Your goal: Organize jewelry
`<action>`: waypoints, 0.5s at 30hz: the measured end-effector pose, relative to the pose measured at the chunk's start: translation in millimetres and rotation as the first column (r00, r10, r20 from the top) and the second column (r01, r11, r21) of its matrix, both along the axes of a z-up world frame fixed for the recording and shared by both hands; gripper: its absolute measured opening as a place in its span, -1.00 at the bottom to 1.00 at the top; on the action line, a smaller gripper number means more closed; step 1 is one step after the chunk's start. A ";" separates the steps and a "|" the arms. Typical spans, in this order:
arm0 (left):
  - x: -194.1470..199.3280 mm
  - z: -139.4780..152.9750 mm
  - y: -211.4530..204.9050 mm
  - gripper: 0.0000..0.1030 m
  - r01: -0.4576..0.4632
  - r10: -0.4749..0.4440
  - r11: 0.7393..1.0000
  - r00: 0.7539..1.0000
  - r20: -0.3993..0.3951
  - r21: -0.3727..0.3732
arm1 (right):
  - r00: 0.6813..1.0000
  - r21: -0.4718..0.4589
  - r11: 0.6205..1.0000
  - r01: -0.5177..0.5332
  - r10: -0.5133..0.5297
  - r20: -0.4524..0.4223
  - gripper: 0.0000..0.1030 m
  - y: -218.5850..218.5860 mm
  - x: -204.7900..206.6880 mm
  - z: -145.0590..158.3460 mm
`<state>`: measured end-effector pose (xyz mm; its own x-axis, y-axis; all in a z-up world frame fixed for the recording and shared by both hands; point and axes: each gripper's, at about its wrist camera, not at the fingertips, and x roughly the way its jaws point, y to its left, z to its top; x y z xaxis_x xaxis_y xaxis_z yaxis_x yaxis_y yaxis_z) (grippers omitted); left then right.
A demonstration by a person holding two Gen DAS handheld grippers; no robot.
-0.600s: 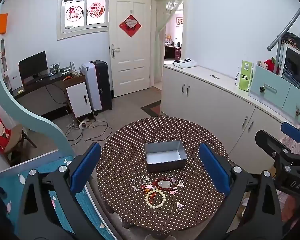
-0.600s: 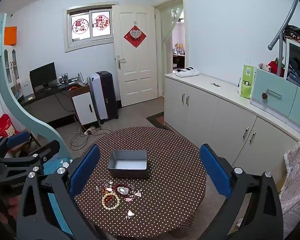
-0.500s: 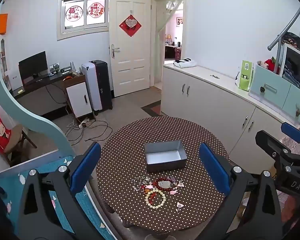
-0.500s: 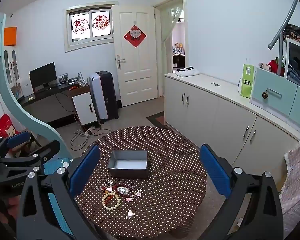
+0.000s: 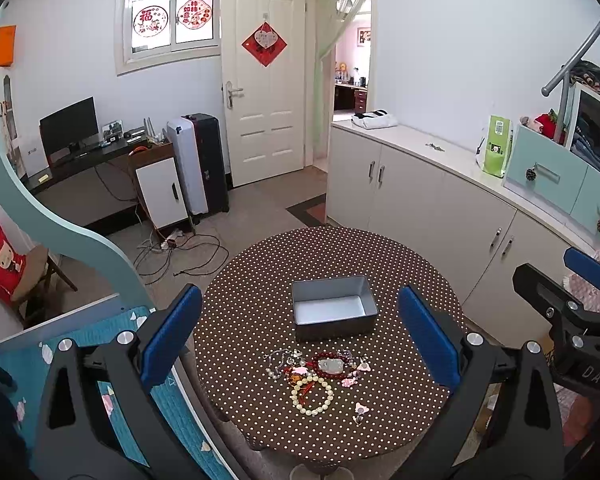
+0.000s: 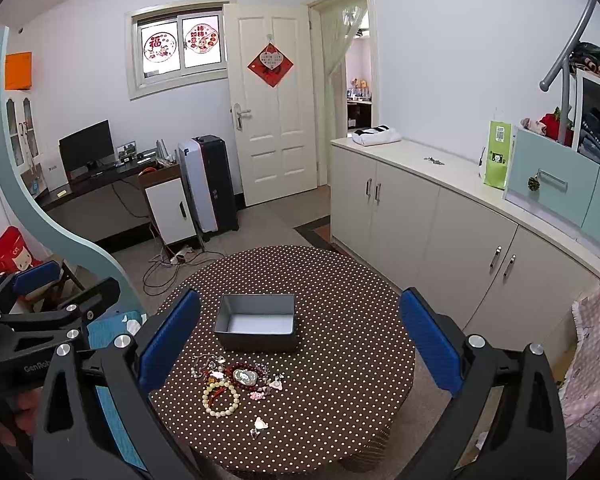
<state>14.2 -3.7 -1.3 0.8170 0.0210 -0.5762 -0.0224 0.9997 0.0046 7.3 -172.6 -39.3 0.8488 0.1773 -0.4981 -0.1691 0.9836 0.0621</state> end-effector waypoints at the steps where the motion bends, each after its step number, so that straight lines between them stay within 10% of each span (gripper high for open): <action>1: 1.0 -0.4 -0.2 0.91 -0.001 0.001 1.000 1.000 -0.002 0.000 | 1.000 0.000 1.000 -0.002 0.002 -0.002 0.86 -0.4 0.4 -0.2; 15: 4.0 -3.9 -2.2 0.91 0.002 -0.002 1.000 1.000 -0.006 0.006 | 1.000 0.005 1.000 -0.003 0.003 -0.021 0.86 -8.5 7.1 -2.3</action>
<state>18.2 -5.9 -5.2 0.8136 0.0226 -0.5809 -0.0205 0.9997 0.0102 14.3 -181.1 -41.7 0.8377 0.1823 -0.5147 -0.1707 0.9828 0.0703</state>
